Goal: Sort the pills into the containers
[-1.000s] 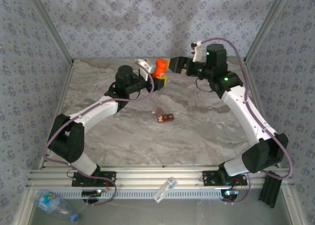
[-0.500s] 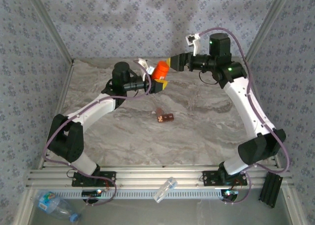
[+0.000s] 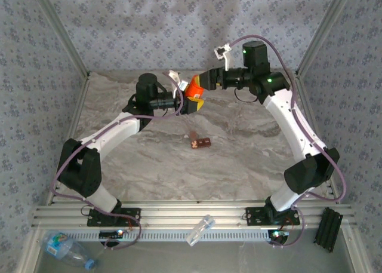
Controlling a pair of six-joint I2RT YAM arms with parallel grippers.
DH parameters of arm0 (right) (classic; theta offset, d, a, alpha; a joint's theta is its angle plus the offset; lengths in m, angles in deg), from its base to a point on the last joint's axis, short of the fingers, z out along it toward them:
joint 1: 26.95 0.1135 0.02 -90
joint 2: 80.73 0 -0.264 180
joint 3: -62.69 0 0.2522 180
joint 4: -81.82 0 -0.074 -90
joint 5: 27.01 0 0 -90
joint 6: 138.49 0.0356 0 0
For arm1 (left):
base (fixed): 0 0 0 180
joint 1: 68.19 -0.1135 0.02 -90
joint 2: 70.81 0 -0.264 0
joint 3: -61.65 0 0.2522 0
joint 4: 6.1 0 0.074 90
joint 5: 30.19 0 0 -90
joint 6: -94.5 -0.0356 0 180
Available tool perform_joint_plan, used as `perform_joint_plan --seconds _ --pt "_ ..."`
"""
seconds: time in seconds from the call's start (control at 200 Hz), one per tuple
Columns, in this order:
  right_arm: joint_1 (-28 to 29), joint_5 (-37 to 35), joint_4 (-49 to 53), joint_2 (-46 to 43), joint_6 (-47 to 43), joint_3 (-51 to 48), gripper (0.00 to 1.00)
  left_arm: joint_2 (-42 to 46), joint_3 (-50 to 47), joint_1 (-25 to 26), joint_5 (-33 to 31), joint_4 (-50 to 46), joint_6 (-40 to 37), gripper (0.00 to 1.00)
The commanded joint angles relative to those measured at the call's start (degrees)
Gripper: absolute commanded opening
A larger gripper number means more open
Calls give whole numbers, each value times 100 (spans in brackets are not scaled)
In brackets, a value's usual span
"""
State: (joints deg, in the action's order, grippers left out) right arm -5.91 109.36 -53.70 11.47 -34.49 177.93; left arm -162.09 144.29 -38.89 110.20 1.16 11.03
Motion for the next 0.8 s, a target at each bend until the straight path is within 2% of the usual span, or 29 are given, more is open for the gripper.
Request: perform_joint_plan --seconds 0.0,0.255,0.44,0.625,0.795 --pt "42 144 136 88 -143 187 69 12 266 6 195 70 -46 0" --pt "129 163 211 103 -165 94 52 14 314 13 173 35 -69 0" --pt "308 -272 -90 -10 148 -264 41 35 350 26 -9 31 -78 0" --pt "771 -1655 -621 -105 1088 -837 39 209 65 215 -1203 377 -215 0" --pt "1220 -2760 -774 107 2059 -874 39 300 -105 634 -2364 358 -793 0"
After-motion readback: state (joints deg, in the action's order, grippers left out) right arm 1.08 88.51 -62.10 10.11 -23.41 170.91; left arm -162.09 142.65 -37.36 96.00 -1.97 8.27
